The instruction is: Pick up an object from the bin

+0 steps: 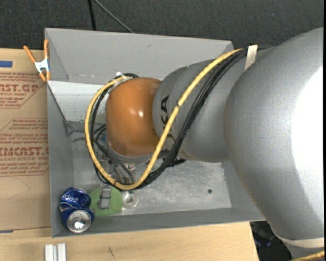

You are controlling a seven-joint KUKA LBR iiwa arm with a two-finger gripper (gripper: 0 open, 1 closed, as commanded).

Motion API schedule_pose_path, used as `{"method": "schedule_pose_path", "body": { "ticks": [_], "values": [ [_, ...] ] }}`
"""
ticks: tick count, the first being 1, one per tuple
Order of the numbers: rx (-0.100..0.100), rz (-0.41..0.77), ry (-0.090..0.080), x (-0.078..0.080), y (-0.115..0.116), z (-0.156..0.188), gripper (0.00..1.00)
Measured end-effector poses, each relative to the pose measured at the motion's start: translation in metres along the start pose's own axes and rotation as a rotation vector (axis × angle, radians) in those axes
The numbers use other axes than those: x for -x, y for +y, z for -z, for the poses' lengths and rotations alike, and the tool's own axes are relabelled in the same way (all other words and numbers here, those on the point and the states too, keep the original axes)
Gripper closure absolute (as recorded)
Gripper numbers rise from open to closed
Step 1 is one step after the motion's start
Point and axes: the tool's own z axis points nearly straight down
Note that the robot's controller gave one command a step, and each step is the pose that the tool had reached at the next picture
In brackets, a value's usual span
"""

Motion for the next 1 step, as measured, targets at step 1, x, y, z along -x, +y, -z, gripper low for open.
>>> {"method": "schedule_pose_path", "body": {
  "ticks": [1],
  "values": [
    [-0.005,0.034,0.007,0.0005,-0.0500,-0.0776,0.00]
  ]
}}
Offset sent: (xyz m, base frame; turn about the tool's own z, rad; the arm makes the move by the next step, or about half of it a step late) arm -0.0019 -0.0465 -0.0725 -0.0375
